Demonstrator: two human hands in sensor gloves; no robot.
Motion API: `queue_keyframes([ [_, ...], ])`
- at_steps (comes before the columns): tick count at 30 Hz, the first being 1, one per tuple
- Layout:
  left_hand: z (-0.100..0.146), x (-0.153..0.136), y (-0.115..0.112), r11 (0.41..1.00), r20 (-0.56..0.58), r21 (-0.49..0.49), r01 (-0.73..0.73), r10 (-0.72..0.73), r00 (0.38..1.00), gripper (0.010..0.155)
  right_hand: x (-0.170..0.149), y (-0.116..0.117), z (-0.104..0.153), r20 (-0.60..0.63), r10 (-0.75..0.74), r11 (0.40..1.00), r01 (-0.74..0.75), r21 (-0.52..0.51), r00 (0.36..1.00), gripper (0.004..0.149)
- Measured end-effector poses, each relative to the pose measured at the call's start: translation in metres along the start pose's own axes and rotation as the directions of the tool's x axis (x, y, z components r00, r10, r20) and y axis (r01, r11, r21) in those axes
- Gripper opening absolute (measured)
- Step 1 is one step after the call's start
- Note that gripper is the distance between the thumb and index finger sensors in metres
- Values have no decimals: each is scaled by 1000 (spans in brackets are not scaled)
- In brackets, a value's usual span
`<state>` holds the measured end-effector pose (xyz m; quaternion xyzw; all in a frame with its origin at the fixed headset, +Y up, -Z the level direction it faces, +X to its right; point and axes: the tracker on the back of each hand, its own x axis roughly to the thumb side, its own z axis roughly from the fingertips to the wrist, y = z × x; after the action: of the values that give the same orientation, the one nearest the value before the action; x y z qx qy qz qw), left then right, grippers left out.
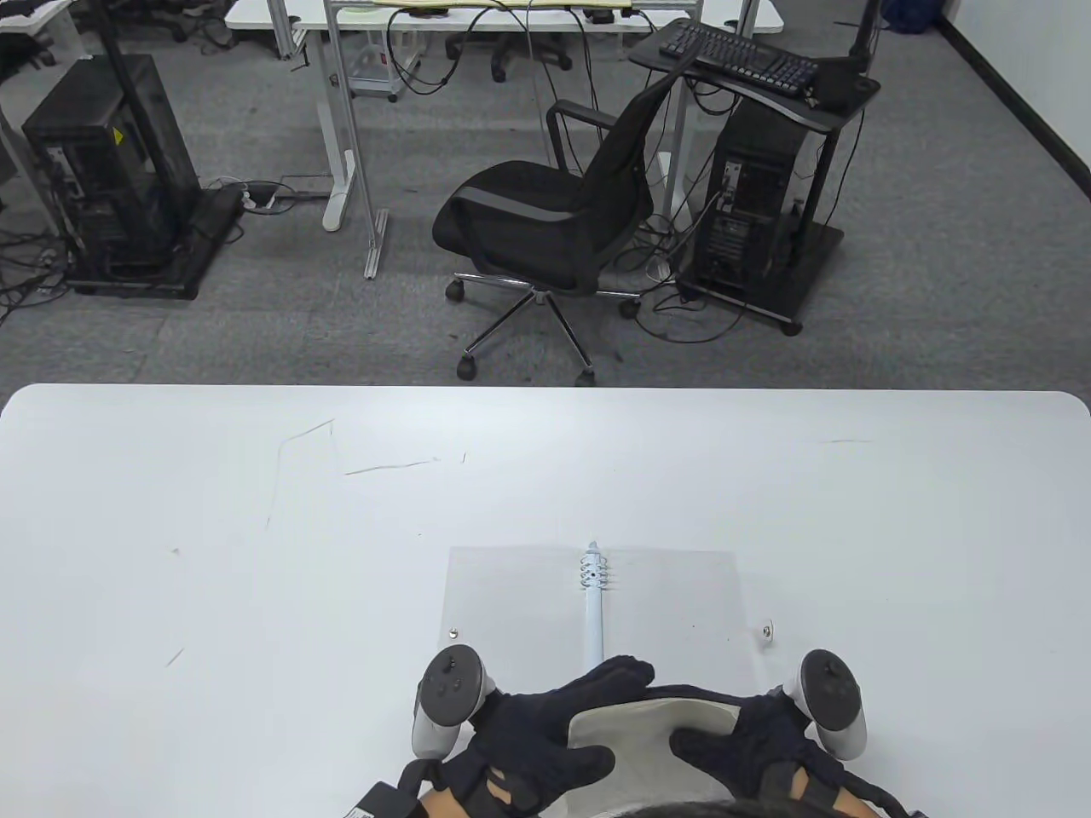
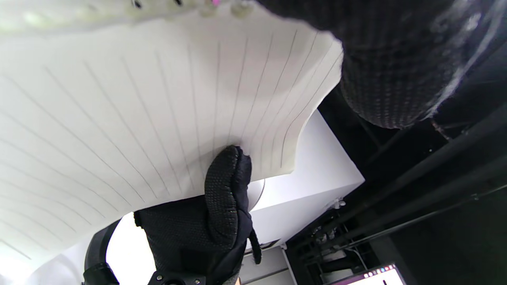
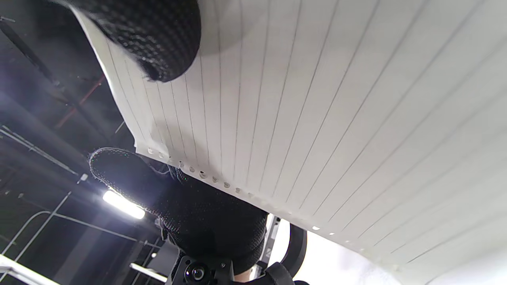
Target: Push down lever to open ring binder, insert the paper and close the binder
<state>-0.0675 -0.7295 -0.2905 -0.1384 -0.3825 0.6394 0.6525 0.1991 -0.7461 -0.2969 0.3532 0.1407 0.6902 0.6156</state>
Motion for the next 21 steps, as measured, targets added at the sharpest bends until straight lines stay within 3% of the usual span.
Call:
queue_keyframes([
  [5,1,10,-2,998,34,46,34,-36,999,49,4,5,-1,30,8,1000,-8,25,1000,46],
  [8,2,3,-2,995,2,72,69,-70,998,44,-2,5,-1,-6,23,999,-22,23,1000,53],
  [16,1,9,-9,998,47,42,45,-47,998,47,-2,8,-2,10,-45,999,45,31,999,52],
  [21,0,-8,-7,999,-27,26,-19,20,999,49,-16,7,-2,-48,-30,1000,30,0,998,50],
])
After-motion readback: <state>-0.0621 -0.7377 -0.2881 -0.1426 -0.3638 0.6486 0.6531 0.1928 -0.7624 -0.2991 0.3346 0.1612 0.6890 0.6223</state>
